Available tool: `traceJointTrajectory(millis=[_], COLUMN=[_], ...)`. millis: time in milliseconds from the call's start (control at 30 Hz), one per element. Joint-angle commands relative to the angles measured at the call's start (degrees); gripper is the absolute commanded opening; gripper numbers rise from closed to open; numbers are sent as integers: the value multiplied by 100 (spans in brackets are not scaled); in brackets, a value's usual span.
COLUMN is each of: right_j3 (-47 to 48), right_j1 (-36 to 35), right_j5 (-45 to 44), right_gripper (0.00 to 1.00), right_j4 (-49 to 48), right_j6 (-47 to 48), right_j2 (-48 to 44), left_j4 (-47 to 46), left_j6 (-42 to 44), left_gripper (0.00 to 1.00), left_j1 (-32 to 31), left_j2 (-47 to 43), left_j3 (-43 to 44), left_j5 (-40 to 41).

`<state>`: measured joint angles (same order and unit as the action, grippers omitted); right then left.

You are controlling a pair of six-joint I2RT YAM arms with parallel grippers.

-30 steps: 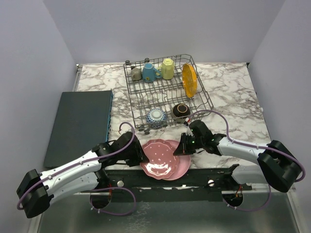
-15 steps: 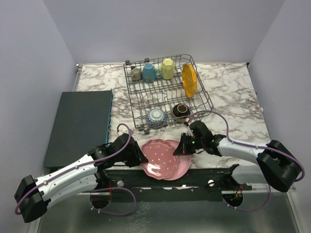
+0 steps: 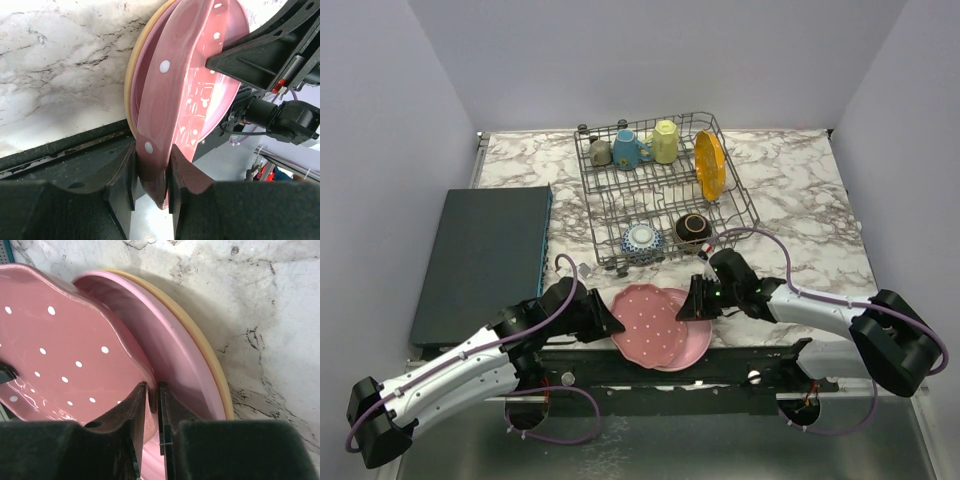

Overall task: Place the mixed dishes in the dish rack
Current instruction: Pick up the plate from the dish rack.

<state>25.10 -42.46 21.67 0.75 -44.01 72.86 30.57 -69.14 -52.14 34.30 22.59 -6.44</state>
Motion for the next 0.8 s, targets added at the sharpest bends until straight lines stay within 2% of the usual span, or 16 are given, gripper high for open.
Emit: traceJointTrajectory(millis=[0,167,333,533,767], right_j3=[-43,9,99,162,88], right_j1=[-52,-52,-52,-52,-49], right_j5=[-285,-446,-698,-894,-519], right_gripper=[24,38,45,52,55], right_j4=[298,470,765,1032,730], right_j6=[53,32,33,-16,-139], right_j2=[-86,-262,-562,-967,-1291], left_j4=[-483,-441,-388,-354,-343], left_j6=[-56,-12,27,24,6], left_gripper=[0,0,0,0,0], left_j1=[13,18,19,18,17], left_j2=[-188,-239,-274,-512,-686], left_j3=[322,408,480,599,702], left_j5=[-38,-51,-51,4,15])
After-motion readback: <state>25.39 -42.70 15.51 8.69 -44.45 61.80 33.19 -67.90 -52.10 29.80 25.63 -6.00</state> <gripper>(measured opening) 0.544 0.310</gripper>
